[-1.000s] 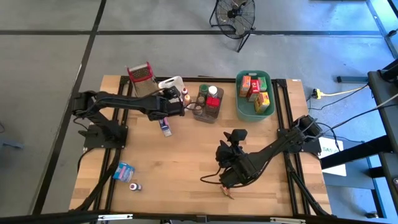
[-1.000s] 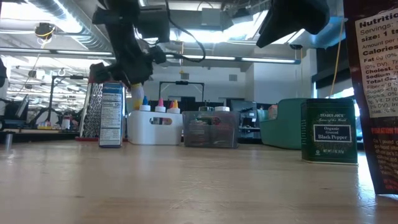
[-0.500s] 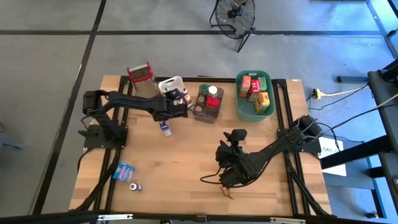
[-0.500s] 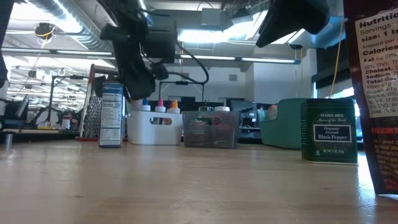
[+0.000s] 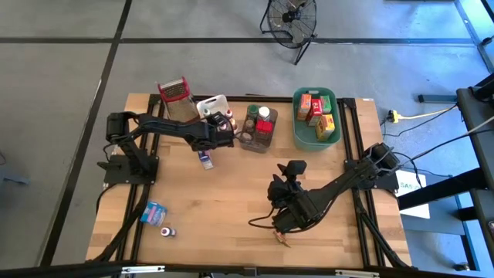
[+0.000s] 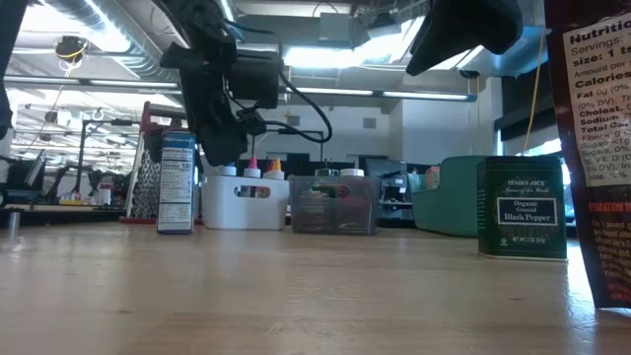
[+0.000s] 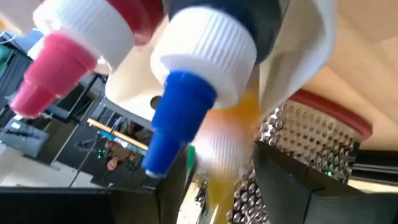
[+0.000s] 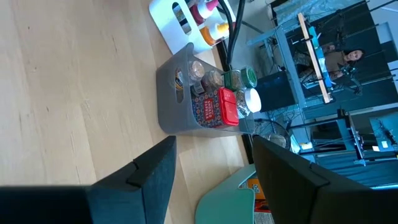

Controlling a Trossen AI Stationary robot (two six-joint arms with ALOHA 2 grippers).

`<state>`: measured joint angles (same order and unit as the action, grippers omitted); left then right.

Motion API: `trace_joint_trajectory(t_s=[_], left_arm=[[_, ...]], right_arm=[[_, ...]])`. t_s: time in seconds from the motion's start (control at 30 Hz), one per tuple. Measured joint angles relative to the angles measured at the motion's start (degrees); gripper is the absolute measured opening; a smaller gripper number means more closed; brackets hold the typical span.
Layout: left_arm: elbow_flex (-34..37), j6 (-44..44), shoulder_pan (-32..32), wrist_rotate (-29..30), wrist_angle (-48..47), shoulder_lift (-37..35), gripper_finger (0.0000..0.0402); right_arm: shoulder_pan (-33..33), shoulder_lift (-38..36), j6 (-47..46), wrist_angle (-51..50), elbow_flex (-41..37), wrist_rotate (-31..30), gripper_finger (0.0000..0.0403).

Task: Pick & Place Kitchen Items
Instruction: Adjust the yellow food coloring in the white bin, then put the black spice can into the black bin

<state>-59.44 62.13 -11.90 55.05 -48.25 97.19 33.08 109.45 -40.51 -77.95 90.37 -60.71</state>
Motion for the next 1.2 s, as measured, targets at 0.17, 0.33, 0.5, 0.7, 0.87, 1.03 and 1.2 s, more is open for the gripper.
trace_joint_trajectory(t_s=[0.17,0.33,0.5,0.7,0.87,1.03,1.2], left_arm=[[0.0,-0.4,0.0,-0.9,0.1,0.0,0.0171],[0.0,-0.3,0.2,-0.5,0.1,0.0,0.0169],[0.0,1.7,0.9,7.2,0.2,0.0,0.0168],[-0.7,2.0,2.2,7.8,0.3,-1.8,0.0168],[-3.1,1.8,4.1,8.6,0.2,-4.4,0.0168],[-4.8,1.3,6.9,15.2,-0.7,-9.0,0.0168],[-6.9,-8.7,10.5,16.9,-5.0,-17.1,0.0168]], right_arm=[[0.0,0.0,0.0,0.0,0.0,0.0,0.0213],[0.0,0.0,0.0,0.0,0.0,0.0,0.0213],[0.0,0.0,0.0,0.0,0.0,0.0,0.0213],[0.0,0.0,0.0,0.0,0.0,0.0,0.0213],[0.0,0.0,0.0,0.0,0.0,0.0,0.0213],[0.0,0.0,0.0,0.0,0.0,0.7,0.0213],[0.0,0.0,0.0,-0.2,0.0,0.7,0.0213]])
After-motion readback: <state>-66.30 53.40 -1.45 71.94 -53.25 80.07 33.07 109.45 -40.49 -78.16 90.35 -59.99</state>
